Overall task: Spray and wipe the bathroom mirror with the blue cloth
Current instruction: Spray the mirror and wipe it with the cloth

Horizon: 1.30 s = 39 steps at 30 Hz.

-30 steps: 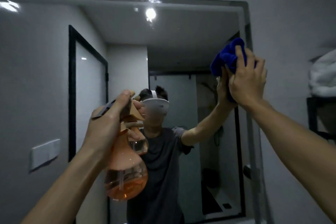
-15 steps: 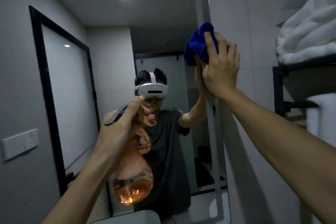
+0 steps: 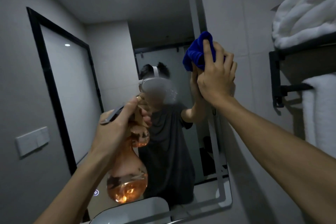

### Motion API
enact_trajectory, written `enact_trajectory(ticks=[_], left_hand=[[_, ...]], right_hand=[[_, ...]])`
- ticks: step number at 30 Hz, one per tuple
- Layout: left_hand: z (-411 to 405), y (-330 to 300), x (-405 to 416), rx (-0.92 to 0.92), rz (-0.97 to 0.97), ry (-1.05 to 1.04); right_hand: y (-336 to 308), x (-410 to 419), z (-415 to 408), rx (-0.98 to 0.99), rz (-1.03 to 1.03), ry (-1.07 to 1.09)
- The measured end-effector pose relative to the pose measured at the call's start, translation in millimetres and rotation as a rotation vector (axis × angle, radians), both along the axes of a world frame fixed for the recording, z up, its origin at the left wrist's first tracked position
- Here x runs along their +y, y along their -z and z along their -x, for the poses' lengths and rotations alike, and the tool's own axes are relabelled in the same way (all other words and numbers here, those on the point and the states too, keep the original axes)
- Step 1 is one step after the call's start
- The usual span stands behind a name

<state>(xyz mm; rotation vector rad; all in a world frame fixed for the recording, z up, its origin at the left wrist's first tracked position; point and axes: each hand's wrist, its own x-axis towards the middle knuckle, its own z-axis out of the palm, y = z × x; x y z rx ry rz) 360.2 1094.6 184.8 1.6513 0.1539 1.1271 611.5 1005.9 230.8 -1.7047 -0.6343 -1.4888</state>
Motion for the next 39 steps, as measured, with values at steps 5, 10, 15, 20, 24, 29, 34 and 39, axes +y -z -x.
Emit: enact_trajectory(ticks=[5, 10, 15, 20, 24, 29, 34, 39], left_hand=[[5.4, -18.2, 0.3, -0.049, -0.056, -0.029], [6.6, -14.8, 3.0, -0.079, -0.102, -0.014], [10.2, -5.3, 9.9, -0.072, -0.045, -0.010], [10.3, -2.7, 18.4, -0.090, -0.009, -0.008], [6.3, -7.9, 21.9, -0.106, -0.015, 0.005], [2.0, -15.4, 24.7, -0.126, -0.046, -0.009], [3.7, -13.3, 23.0, -0.115, -0.049, -0.021], [16.0, -7.7, 28.0, -0.101, -0.040, -0.062]], right_hand=[[13.2, 33.0, 33.9, -0.050, 0.060, -0.021], [119.4, 45.9, 44.6, -0.542, 0.529, -0.135], [119.5, 23.5, 5.3, -0.714, 0.499, -0.108], [17.2, -5.4, -30.0, -0.410, 0.157, 0.063], [-43.8, 6.0, -10.6, -0.093, -0.079, 0.075], [26.8, 35.8, 17.7, -0.355, 0.109, -0.006], [121.1, 22.3, 7.6, -0.784, 0.543, -0.098], [55.6, 1.9, -21.8, -0.691, 0.388, 0.028]])
